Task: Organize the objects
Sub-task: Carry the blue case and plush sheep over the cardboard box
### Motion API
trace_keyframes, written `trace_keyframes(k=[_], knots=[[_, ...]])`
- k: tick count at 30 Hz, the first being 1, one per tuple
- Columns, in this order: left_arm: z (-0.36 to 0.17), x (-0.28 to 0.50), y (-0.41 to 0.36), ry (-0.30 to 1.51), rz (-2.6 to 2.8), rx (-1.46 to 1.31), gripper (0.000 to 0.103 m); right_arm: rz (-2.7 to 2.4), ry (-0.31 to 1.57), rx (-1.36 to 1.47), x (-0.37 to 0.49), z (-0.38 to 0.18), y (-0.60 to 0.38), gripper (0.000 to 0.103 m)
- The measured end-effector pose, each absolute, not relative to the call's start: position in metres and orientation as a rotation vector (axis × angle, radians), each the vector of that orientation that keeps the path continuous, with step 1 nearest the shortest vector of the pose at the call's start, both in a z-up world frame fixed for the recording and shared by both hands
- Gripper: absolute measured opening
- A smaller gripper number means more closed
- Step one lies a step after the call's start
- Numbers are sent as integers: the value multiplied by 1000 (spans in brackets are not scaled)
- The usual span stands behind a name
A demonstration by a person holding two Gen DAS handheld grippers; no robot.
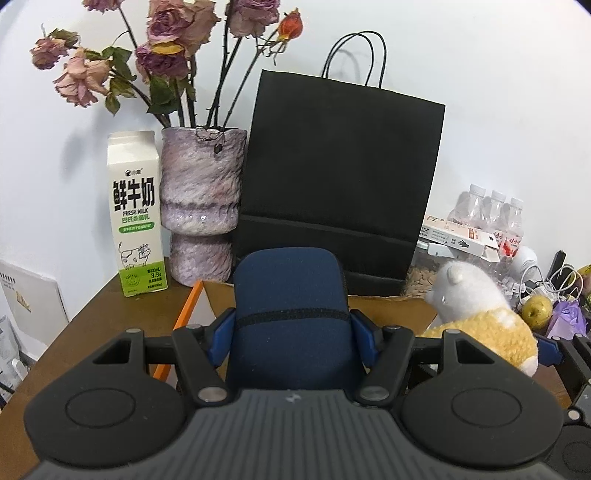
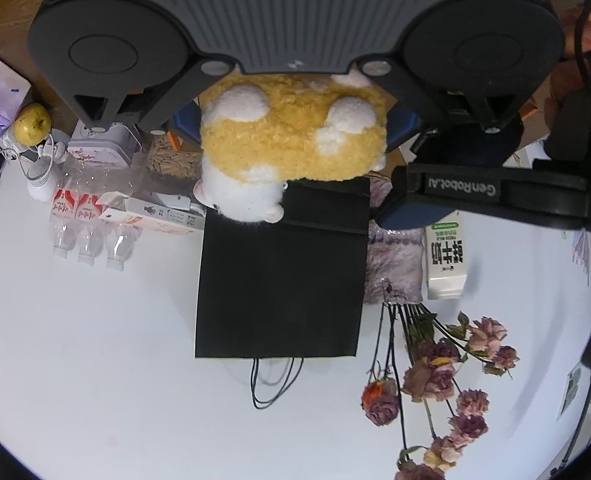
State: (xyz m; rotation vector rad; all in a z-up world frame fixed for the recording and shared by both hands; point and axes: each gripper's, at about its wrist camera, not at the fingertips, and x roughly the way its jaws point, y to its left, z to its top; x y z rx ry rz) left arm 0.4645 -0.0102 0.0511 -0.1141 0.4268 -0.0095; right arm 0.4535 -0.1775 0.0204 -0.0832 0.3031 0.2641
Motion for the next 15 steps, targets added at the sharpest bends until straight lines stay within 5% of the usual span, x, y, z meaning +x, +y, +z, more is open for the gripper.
trace_keyframes(k=[15], knots=[[39,483,-16,444,-16,-66,66,245,357,-75,475,5,-181,95]])
